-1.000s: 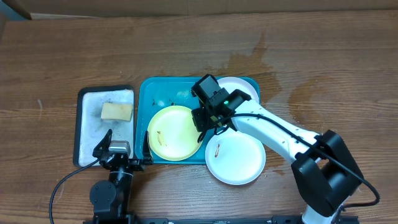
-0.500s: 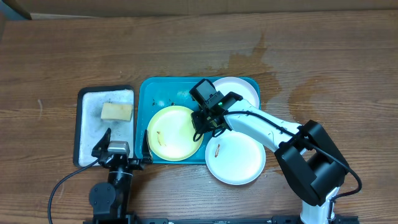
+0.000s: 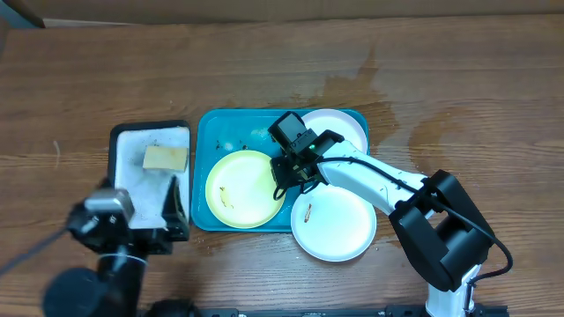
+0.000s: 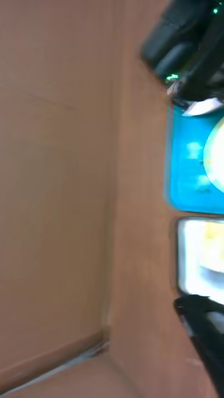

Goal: Clean dirty plates on tray and stack at the side
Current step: 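Reach the left gripper to the dark tray and grasp the yellow sponge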

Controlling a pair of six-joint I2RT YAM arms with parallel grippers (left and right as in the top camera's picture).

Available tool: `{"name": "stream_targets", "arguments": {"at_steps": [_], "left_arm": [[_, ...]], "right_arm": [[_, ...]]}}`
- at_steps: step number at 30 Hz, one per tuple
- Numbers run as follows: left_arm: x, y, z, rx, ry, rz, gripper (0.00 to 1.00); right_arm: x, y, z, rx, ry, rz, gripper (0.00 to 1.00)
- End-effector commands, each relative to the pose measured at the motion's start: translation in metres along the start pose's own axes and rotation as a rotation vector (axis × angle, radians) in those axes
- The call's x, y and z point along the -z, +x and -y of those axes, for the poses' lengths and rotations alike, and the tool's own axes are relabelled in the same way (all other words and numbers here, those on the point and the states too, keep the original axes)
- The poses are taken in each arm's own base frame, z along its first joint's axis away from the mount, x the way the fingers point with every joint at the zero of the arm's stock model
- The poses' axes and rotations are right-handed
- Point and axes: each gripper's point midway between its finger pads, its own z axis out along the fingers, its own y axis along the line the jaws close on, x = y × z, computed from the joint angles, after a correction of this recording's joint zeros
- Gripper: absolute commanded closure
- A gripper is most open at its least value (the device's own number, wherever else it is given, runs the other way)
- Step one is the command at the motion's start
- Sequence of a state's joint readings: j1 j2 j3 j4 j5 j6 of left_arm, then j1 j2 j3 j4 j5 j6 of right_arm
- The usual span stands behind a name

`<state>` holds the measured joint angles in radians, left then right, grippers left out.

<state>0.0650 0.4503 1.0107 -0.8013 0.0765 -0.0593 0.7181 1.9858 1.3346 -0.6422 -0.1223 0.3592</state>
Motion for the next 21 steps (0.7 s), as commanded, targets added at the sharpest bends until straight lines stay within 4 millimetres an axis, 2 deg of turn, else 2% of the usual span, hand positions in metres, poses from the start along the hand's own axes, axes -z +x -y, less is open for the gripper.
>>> {"name": "stream_targets", "arguments": {"at_steps": [1, 5, 9, 12, 14, 15, 16, 17, 19, 21], "left_arm": [[-0.014, -0.03, 0.009, -0.088, 0.044, -0.134, 0.0], [-0.031, -0.047, 0.004, -0.105, 0.017, -0.256, 0.0], [-0.059, -0.043, 0.004, -0.087, 0.029, -0.345, 0.0], [-0.074, -0.016, -0.01, 0.036, -0.063, -0.472, 0.0], [-0.076, 0.014, -0.045, 0.256, -0.342, -0.564, 0.01], [-0.073, 0.03, -0.065, 0.365, -0.506, -0.594, 0.09], [-0.071, 0.043, -0.076, 0.44, -0.615, -0.607, 0.29], [-0.071, 0.055, -0.083, 0.501, -0.691, -0.621, 0.36], [-0.079, 0.083, -0.086, 0.579, -0.756, -0.68, 0.42], [-0.093, 0.107, -0.087, 0.586, -0.771, -0.726, 0.41]], "right_arm": [[-0.001, -0.001, 0.001, 0.0, 0.007, 0.006, 0.81], [-0.001, -0.001, 0.001, 0.0, 0.006, 0.007, 0.8], [-0.001, -0.002, 0.0, 0.001, 0.005, 0.011, 0.76], [-0.001, -0.002, 0.0, 0.0, 0.005, 0.01, 0.76], [-0.001, -0.002, 0.0, 0.001, 0.005, 0.01, 0.76], [-0.001, -0.002, 0.0, 0.0, 0.005, 0.01, 0.76], [-0.001, -0.002, 0.0, 0.0, 0.005, 0.01, 0.76], [-0.001, -0.002, 0.0, -0.003, 0.005, 0.01, 0.76], [-0.001, -0.002, 0.0, -0.006, 0.005, 0.01, 0.75], [-0.001, -0.002, 0.0, -0.006, 0.005, 0.011, 0.75]]}}
